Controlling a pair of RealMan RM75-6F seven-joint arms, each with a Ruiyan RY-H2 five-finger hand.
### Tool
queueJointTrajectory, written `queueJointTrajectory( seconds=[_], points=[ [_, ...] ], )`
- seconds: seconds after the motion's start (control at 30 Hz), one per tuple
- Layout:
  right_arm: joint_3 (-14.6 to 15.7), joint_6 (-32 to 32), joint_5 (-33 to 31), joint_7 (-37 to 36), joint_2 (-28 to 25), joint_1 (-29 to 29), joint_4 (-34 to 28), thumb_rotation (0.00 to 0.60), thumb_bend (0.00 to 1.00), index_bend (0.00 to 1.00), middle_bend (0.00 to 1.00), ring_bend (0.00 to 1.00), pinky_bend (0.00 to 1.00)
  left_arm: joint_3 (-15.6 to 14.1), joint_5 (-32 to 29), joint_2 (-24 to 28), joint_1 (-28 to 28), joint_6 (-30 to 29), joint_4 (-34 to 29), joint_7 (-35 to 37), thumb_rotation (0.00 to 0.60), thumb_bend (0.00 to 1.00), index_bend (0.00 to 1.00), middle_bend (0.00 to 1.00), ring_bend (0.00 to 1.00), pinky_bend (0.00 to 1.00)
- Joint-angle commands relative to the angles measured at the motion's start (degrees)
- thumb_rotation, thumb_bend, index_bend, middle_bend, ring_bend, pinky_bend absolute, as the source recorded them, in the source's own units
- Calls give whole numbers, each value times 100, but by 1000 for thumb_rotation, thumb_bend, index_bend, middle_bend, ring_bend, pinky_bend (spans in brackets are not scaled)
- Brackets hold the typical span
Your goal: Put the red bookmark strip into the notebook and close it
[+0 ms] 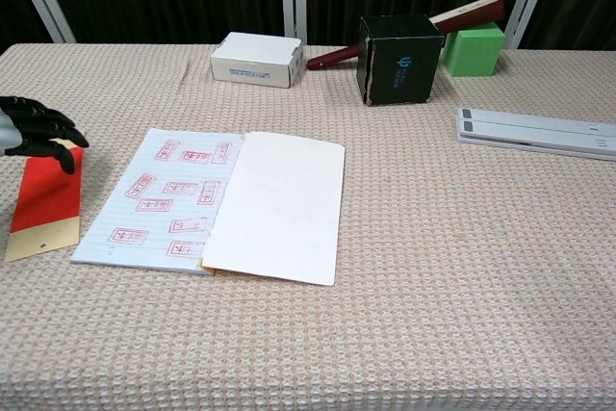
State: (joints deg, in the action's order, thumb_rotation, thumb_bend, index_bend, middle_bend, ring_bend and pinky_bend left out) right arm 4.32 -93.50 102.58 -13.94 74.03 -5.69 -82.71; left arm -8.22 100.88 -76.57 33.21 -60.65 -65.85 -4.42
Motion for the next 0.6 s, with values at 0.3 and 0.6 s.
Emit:
queueJointTrajectory(
  seconds=[0.3, 0.6],
  points=[
    [3, -61, -13, 75, -29, 73, -77, 600, 176, 290, 266, 168, 230, -98, 126, -267, 74, -44, 345, 216, 600, 98, 274, 118, 76, 136],
    [-3, -72, -33, 69, -9, 106, -50, 600, 176, 290, 266, 168, 230, -97, 115, -318, 124, -59, 440, 218, 600, 98, 274, 119, 77, 136]
  ],
)
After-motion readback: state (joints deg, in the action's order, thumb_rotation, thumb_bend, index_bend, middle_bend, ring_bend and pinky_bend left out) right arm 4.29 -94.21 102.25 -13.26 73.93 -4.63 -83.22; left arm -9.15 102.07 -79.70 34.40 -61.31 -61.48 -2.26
